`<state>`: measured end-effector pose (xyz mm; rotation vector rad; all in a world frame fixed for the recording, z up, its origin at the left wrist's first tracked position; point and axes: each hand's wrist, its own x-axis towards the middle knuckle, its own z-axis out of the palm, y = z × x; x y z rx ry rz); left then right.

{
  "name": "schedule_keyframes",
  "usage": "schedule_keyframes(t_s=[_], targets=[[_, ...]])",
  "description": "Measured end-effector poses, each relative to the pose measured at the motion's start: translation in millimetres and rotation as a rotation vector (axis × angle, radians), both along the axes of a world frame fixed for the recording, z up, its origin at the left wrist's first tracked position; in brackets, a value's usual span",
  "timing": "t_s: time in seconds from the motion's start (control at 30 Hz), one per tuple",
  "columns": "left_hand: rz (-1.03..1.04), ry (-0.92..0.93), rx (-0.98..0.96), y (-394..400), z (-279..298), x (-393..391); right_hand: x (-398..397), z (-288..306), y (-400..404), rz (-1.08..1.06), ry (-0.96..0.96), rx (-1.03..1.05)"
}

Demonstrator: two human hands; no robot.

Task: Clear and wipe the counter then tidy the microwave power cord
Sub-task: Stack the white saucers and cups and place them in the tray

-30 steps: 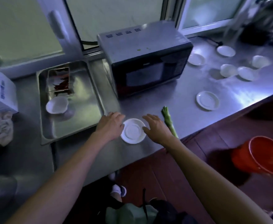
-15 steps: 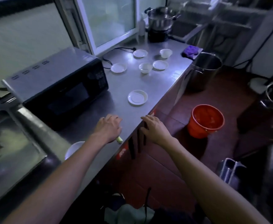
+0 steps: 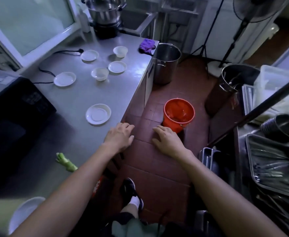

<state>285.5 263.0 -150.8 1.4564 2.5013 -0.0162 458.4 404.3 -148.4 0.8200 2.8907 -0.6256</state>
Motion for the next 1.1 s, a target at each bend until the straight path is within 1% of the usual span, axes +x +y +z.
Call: schedule_keyframes(t_s=[0.23, 0.4, 0.53, 0.77, 0.93, 1.1], targets=[[0.041, -0.091, -0.015, 53, -23, -71, -69, -6, 61, 0.030, -0.087, 0.036], [0.036, -0.138, -0.055, 98, -24, -115, -103, -6, 99, -0.025, -0.076, 0.031], [-0.005, -0.172, -0.085, 139, -19, -126, -108, -6, 130, -0.073, -0.114, 0.001], [-0.071, -0.158, -0.129, 218, -31, -141, -113, -23, 205, -0.144, -0.144, -0.063], [-0.041, -0.144, -0.166, 279, -28, -150, -128, -31, 273, -0.118, -0.144, -0.114], [0.029, -0.143, -0.141, 337, -25, -165, -159, -32, 342, -0.053, -0.106, -0.120]])
